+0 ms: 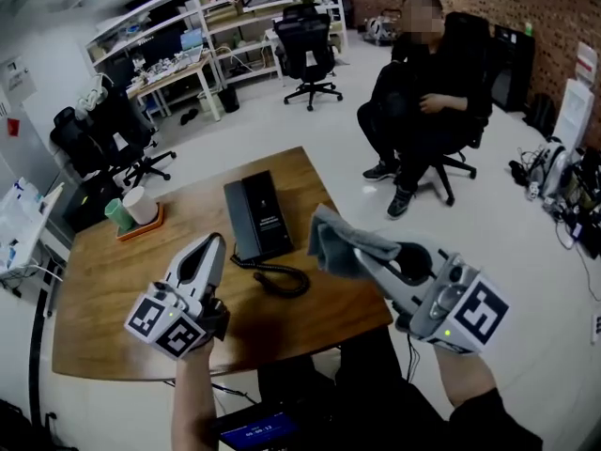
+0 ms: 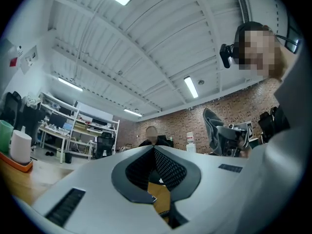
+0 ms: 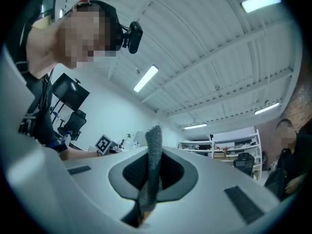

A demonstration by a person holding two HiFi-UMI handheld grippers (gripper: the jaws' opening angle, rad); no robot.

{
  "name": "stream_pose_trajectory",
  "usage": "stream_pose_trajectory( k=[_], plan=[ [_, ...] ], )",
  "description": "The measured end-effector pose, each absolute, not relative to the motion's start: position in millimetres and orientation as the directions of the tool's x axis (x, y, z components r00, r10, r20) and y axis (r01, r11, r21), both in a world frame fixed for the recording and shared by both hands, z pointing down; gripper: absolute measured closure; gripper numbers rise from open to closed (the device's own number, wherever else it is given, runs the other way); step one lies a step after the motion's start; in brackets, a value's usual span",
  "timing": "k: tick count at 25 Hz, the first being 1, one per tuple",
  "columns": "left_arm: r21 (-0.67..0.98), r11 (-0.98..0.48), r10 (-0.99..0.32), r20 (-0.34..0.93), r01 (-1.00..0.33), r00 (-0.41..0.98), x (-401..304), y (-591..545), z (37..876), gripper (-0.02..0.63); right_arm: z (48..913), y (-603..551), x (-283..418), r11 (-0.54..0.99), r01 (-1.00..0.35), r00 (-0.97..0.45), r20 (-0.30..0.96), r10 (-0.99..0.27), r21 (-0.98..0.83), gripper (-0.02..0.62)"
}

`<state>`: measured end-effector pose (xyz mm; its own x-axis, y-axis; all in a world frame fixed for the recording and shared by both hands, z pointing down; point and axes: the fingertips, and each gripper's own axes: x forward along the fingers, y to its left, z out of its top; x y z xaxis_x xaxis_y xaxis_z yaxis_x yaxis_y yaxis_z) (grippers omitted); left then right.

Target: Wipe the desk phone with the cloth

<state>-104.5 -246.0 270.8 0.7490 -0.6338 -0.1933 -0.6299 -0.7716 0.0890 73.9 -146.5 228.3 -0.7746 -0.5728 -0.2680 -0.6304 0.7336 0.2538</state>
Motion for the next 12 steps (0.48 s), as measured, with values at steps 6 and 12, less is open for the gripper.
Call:
stream_pose_trajectory(
  k=[6,12],
  plan=[
    [0.057,-0.799,-0.595,-0.217,-0.598,0.774,-69,-209,247,0.614,212,-131,85,0.723,-0.639,-0.763,-0.334,-0.553,0.262,0.571],
    [0.022,-0.812,-0.575,-0.205,-0.584,0.792,-44,-188,237,0.614,207,-121,88,0.733,-0.626,-0.772,-0.339,-0.537,0.265,0.571]
  ],
)
